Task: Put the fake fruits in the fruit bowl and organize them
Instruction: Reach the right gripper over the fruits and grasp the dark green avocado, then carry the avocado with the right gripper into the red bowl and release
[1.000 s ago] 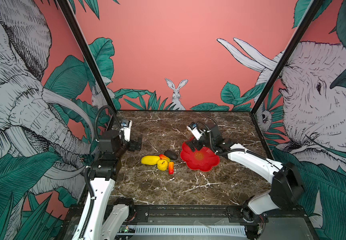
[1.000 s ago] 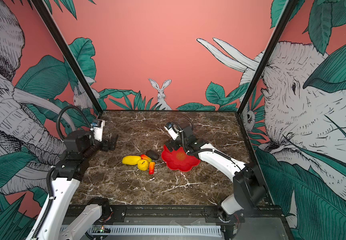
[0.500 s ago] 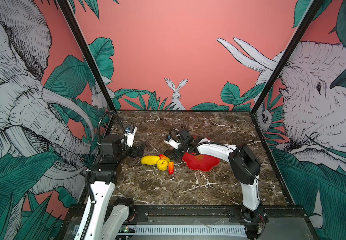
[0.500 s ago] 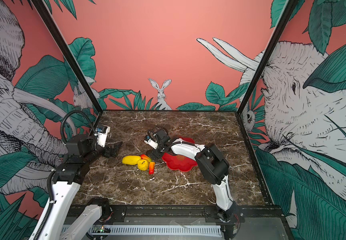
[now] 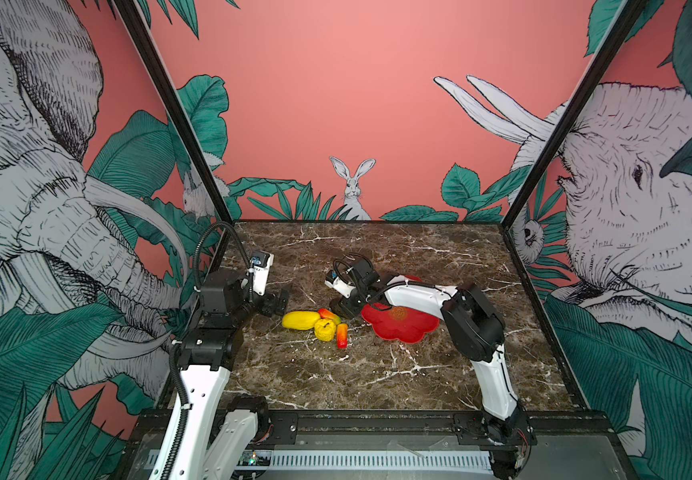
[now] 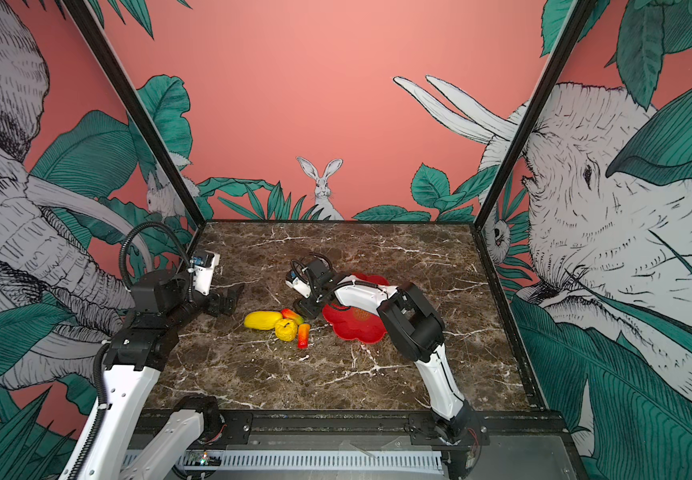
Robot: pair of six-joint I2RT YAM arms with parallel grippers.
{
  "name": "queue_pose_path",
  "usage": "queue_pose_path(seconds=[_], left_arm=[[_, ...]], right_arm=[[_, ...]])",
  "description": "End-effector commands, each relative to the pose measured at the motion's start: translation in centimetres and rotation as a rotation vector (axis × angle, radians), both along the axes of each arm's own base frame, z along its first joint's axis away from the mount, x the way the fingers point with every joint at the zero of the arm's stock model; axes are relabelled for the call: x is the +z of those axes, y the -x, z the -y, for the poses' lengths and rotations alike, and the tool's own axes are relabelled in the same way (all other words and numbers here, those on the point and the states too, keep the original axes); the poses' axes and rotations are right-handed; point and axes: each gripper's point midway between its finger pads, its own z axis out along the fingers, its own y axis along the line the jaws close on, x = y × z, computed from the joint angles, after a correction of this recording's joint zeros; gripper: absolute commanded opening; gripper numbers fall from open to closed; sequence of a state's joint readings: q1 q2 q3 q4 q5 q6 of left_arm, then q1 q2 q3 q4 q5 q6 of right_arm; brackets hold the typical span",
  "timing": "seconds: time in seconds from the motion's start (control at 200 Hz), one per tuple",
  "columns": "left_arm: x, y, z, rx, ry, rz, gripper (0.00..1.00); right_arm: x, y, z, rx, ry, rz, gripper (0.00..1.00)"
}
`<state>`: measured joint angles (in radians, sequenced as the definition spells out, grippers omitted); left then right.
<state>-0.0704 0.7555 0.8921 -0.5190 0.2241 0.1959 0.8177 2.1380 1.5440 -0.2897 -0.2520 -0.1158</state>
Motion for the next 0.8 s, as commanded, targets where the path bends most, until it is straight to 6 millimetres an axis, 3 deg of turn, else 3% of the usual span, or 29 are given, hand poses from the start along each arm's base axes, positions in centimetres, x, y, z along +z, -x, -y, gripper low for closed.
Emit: queue_pose_path(seconds=[0.0,0.15,0.245,0.49,0.57,0.655,0.755,0.795], left_arm=[[-0.4,0.3,-0.2,0.002,-0.018,0.002,1.0],[-0.3,0.3,-0.3,0.004,-0.021,0.005,1.0],[-0.3,0.3,-0.3,0.004,-0.021,0.005,1.0],[-0.4,0.3,-0.3,0.005,-0.021,0.005,1.0],[-0.3,0.4,-0.3,0.005,-0.021,0.008,1.0],[-0.3,0.4,-0.3,0.005,-0.022,0.009,1.0],[-0.3,0.4,-0.3,0.006,-0.022,0.009,1.0],[-0.3,0.3,-0.3,0.007,-0.022,0.009,1.0]], right_arm=[[-0.6,0.2,-0.7,-0.005,-0.014,-0.023,0.62],[-0.2,0.2,-0.6,-0.01,-0.017,-0.022,0.51],[1.4,0.0,-0.5,-0.012,-0.027,0.01,0.43],[9.7,-0.2,1.1,-0.017,-0.1,0.148,0.31],[12.3,-0.6,3.1,-0.057,-0.131,0.186,0.29],[13.5,-1.2,6.0,-0.12,-0.136,0.202,0.28],[13.2,-2.2,10.6,-0.231,-0.09,0.209,0.27],[11.8,-2.1,12.7,-0.276,-0.054,0.186,0.26]])
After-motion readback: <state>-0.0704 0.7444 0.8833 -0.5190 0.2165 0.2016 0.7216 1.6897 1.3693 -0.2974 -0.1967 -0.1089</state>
